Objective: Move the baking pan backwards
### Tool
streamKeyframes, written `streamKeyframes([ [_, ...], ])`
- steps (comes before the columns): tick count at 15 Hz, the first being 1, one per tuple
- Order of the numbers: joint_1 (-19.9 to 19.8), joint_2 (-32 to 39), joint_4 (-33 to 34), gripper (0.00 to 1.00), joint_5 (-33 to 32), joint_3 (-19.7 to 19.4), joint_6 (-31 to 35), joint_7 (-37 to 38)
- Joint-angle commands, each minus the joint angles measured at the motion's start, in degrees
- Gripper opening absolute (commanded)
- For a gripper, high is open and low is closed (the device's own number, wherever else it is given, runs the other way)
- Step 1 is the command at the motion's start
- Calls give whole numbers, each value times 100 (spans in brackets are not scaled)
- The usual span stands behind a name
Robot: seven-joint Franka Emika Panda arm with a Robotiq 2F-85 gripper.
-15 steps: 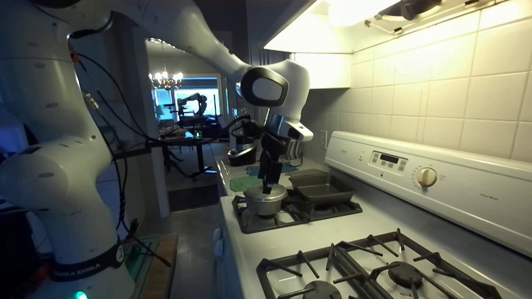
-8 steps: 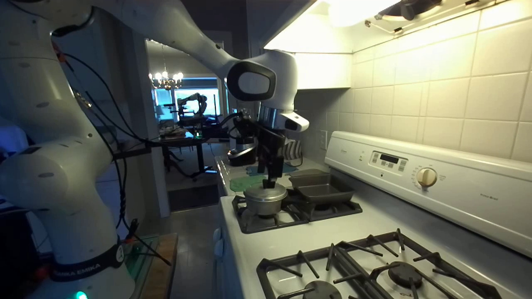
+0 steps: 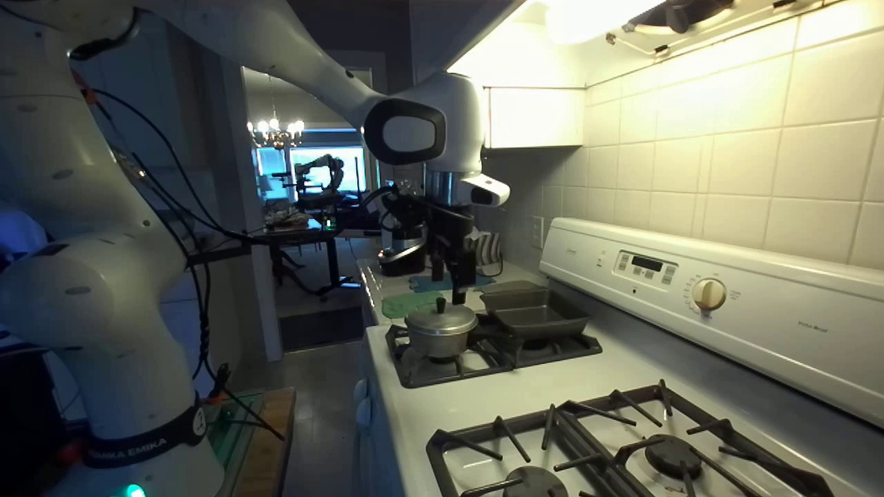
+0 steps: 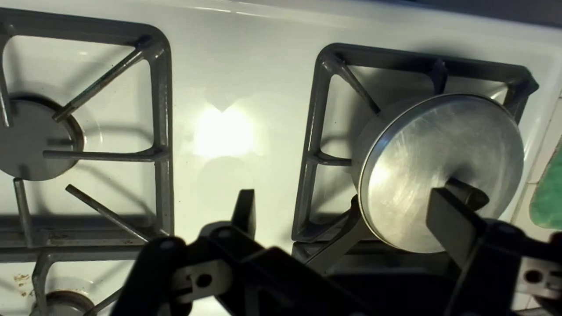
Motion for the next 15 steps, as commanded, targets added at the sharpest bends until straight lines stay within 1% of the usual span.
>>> streamKeyframes([
  [1,99,-236,-219,100,224,-34,293,-191],
  [11,242,-307,-118,100,548,-27,250,-292],
  [15,206,-158,10,100,387,1,161,-157],
])
